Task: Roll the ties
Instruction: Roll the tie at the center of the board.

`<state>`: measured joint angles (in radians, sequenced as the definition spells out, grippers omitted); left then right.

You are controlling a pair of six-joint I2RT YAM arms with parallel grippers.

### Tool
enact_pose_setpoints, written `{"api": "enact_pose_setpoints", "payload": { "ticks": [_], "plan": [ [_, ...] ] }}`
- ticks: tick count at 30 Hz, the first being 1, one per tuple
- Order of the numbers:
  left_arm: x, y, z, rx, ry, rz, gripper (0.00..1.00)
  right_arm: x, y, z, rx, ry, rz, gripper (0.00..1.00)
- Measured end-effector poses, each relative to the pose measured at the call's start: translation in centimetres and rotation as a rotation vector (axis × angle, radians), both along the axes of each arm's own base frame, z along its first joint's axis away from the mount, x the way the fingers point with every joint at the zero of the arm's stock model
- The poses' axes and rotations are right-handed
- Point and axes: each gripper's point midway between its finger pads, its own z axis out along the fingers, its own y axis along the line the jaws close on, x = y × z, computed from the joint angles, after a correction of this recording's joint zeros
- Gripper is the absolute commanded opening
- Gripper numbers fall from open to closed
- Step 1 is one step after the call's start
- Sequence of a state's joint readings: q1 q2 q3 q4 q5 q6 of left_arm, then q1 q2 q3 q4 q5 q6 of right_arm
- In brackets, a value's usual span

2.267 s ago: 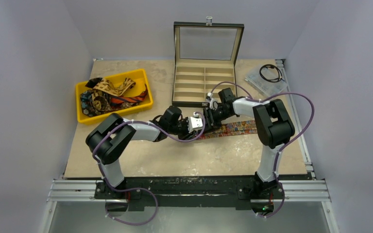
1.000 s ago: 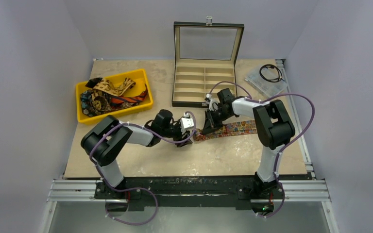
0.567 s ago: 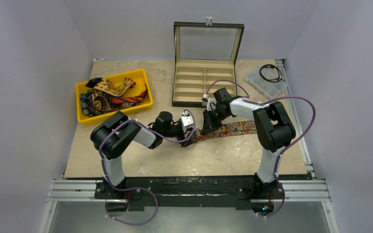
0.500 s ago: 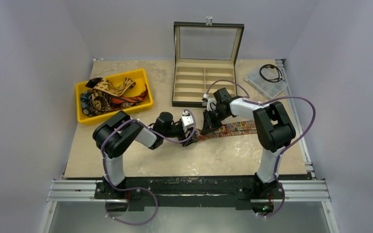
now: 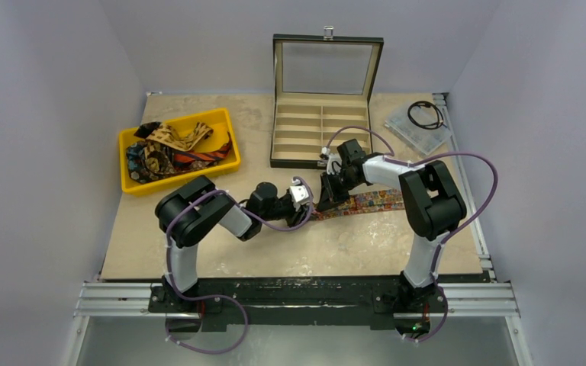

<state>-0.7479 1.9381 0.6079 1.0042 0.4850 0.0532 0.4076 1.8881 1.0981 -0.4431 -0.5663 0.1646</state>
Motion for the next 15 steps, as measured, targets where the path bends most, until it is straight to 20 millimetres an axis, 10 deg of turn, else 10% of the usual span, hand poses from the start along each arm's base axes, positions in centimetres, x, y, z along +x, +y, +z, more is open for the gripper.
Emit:
{"api": "enact_pose_setpoints", "payload": {
  "ticks": [15],
  "plan": [
    [-0.03, -0.54, 0.26, 0.006, 0.001, -0.007, 0.44, -0.03, 0.03, 0.01, 0.003, 0.003, -0.016, 0.0]
  ]
}}
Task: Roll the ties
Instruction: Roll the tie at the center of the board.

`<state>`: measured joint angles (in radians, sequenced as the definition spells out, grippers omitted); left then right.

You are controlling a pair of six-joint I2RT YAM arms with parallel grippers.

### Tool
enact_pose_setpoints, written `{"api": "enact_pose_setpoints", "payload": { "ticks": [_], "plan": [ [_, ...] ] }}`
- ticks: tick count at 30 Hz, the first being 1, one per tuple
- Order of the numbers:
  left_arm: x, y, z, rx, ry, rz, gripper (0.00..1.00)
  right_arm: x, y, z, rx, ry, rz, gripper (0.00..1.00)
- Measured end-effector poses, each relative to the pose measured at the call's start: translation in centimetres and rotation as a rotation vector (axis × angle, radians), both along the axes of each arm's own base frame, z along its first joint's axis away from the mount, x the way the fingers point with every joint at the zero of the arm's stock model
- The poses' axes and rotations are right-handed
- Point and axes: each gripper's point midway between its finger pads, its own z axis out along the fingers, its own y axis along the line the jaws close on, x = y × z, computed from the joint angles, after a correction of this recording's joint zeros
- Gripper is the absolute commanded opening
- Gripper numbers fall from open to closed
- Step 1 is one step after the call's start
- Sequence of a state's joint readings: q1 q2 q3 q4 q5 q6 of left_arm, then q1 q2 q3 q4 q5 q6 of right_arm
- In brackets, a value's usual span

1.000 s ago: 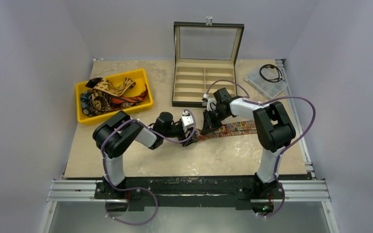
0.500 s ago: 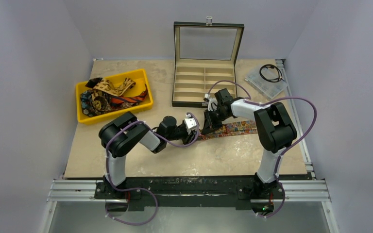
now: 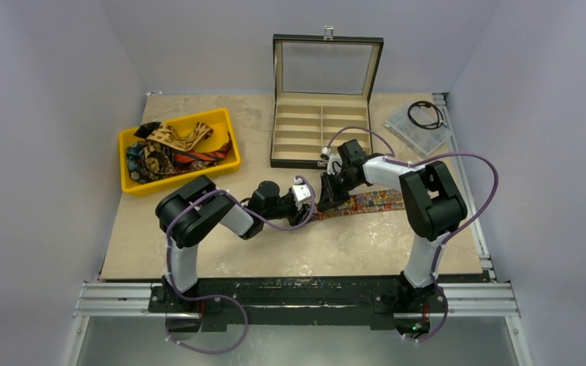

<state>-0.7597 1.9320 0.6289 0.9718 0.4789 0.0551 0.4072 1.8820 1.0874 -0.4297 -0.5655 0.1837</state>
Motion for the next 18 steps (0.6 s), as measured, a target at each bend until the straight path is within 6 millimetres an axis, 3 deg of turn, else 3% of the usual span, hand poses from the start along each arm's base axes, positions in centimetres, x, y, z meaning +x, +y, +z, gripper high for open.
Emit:
{"api": "enact_pose_setpoints", "payload": {
  "ticks": [6, 11, 18],
  "plan": [
    [0.1, -0.4, 0.1, -0.017, 0.012, -0.006, 0.42, 0.0, 0.0, 0.0, 0.0, 0.004, -0.006, 0.0],
    [0.2, -0.9, 0.0, -0.023, 0.004, -0.014, 0.46, 0.0, -0.1, 0.0, -0.002, 0.012, -0.016, 0.0],
    [0.8, -2.3, -0.4, 0.052, -0.044, -0.012, 0.26, 0.1, -0.3, 0.1, 0.003, 0.01, -0.028, 0.0]
  ]
}}
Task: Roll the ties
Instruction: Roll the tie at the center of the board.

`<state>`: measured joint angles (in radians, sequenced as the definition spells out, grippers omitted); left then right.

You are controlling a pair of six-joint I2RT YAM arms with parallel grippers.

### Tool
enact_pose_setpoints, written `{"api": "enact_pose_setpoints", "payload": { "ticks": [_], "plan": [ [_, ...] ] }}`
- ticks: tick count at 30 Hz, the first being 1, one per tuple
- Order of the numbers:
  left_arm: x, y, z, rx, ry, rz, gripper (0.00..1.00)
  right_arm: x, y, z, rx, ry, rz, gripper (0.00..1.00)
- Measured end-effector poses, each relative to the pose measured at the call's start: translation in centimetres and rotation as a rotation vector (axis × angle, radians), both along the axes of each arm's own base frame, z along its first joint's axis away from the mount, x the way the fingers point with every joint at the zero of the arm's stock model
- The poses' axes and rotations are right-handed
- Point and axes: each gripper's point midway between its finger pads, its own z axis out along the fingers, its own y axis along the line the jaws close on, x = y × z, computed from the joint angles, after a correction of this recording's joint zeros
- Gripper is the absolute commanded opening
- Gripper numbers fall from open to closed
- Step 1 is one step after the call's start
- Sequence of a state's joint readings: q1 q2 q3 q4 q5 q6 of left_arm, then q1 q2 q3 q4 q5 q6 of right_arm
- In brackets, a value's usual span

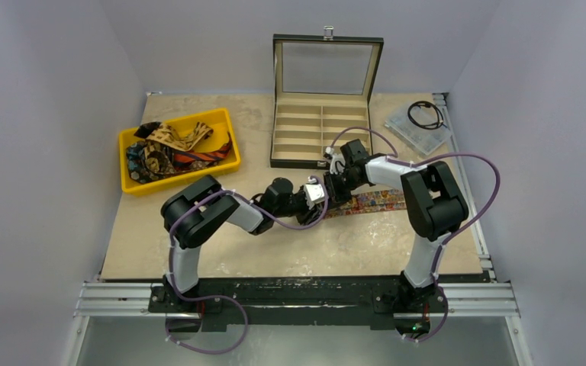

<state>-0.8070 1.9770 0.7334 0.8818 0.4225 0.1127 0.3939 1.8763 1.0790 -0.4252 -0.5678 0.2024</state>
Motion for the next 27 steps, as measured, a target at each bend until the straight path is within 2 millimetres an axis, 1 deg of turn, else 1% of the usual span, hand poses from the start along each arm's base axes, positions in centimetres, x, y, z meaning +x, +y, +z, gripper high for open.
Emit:
{"api": "enact_pose_setpoints", "payload": {
  "ticks": [3, 4, 7, 10, 13, 16, 20, 22, 23, 25, 27],
  "plan": [
    [0.1, 0.0, 0.0, 0.065, -0.009, -0.001, 0.2, 0.0, 0.0, 0.1, 0.017, 0.004, 0.0, 0.0],
    [0.0, 0.1, -0.1, 0.092, -0.014, -0.004, 0.19, 0.0, 0.1, 0.2, 0.021, 0.005, 0.001, 0.03],
    [-0.2, 0.7, -0.1, 0.152, -0.028, -0.012, 0.18, -0.1, 0.3, 0.3, 0.038, 0.006, 0.013, 0.2],
    [-0.3, 1.1, -0.1, 0.196, -0.042, -0.03, 0.17, -0.2, 0.3, 0.6, 0.058, 0.007, 0.03, 0.35],
    [-0.5, 1.5, -0.2, 0.23, -0.05, -0.051, 0.17, 0.3, -0.4, 1.2, 0.072, 0.013, 0.025, 0.42],
    [-0.5, 1.5, -0.2, 0.252, -0.052, -0.067, 0.16, 1.2, -1.6, 1.7, 0.09, 0.019, -0.001, 0.44],
    [-0.4, 1.5, -0.2, 0.279, -0.047, -0.08, 0.16, 1.8, -2.6, 2.4, 0.12, 0.024, -0.021, 0.53],
    [-0.4, 1.5, -0.2, 0.287, -0.042, -0.085, 0.17, 1.5, -2.5, 2.7, 0.141, 0.036, -0.017, 0.6],
    [-0.4, 1.4, -0.2, 0.29, -0.04, -0.086, 0.17, 1.4, -2.2, 3.0, 0.157, 0.041, -0.013, 0.61],
    [-0.4, 1.4, -0.2, 0.296, -0.033, -0.088, 0.17, 1.0, -1.7, 3.6, 0.19, 0.046, -0.005, 0.62],
    [-0.4, 1.4, -0.2, 0.3, -0.028, -0.09, 0.17, 0.4, -1.0, 4.5, 0.23, 0.048, 0.007, 0.6]
  ]
}}
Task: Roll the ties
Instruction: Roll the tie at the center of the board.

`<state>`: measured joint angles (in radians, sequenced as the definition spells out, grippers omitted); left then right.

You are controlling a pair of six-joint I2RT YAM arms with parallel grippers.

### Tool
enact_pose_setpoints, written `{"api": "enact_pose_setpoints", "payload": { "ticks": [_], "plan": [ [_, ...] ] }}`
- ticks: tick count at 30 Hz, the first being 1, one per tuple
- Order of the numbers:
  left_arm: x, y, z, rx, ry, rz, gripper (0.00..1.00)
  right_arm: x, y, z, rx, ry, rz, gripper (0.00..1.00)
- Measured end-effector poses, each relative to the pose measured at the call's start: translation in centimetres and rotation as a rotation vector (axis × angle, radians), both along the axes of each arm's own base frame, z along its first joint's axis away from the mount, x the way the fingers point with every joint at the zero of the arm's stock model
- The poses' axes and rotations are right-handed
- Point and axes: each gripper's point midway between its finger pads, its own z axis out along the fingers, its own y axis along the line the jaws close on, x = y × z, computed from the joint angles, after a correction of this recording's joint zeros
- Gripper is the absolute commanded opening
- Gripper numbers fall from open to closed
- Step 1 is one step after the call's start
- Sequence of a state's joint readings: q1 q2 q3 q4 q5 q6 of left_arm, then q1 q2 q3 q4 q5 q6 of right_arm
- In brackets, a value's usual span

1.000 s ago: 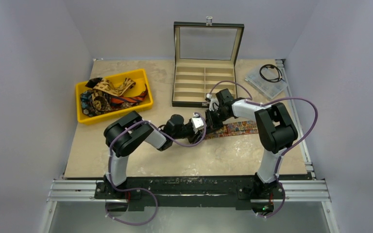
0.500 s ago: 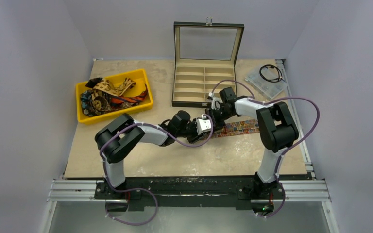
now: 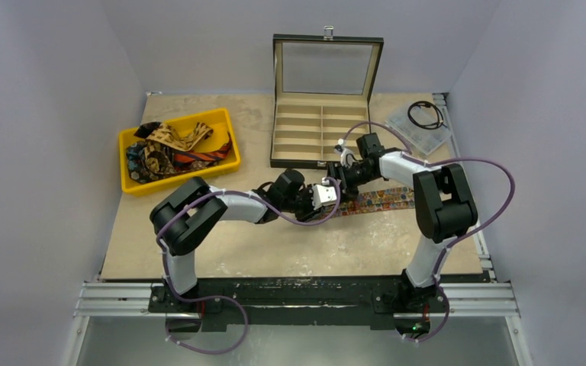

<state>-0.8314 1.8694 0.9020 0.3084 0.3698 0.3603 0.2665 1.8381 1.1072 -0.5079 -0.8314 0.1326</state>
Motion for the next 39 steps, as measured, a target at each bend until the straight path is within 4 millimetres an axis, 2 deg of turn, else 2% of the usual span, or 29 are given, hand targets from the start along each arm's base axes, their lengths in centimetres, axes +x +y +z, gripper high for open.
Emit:
{"api": "enact_pose_setpoints", "payload": {
  "ticks": [6, 8, 11, 13, 15, 17, 22, 24, 25, 30, 39],
  "plan": [
    [0.0, 0.0, 0.0, 0.006, 0.01, -0.001, 0.17, -1.7, 1.8, 0.7, 0.049, 0.011, 0.047, 0.5],
    [0.1, 0.1, 0.0, 0.007, 0.011, 0.0, 0.17, -2.3, 2.1, 0.4, 0.047, 0.021, 0.057, 0.39],
    [0.0, 0.1, -0.1, 0.009, 0.019, -0.004, 0.17, -2.3, 2.0, 0.0, 0.033, 0.008, 0.06, 0.12],
    [0.0, 0.1, -0.1, 0.009, 0.022, -0.005, 0.17, -2.4, 1.7, -0.5, 0.02, 0.009, 0.053, 0.0],
    [0.1, 0.1, -0.1, 0.009, 0.024, -0.006, 0.19, -2.3, 1.7, -0.5, 0.021, 0.004, 0.051, 0.0],
    [0.1, 0.1, -0.1, 0.006, 0.029, -0.008, 0.25, -2.3, 1.6, -0.7, 0.021, 0.002, 0.049, 0.0],
    [0.1, 0.4, 0.0, -0.02, 0.048, -0.013, 0.54, -2.2, 1.5, -1.0, 0.024, 0.004, 0.034, 0.0],
    [0.1, 1.2, 0.0, -0.05, 0.069, -0.002, 0.66, -2.1, 1.2, -1.7, -0.002, 0.002, 0.027, 0.0],
    [-0.1, 1.9, 0.0, -0.063, 0.085, 0.009, 0.68, -2.1, 1.1, -2.2, -0.014, 0.012, 0.023, 0.0],
    [0.0, 3.9, 0.4, -0.126, 0.141, 0.059, 0.72, -2.3, 0.0, -4.8, -0.096, 0.061, -0.003, 0.0],
    [-0.5, 3.3, 1.3, -0.193, 0.11, 0.016, 0.73, -2.1, -0.1, -4.8, -0.122, 0.114, -0.004, 0.0]
  ]
}}
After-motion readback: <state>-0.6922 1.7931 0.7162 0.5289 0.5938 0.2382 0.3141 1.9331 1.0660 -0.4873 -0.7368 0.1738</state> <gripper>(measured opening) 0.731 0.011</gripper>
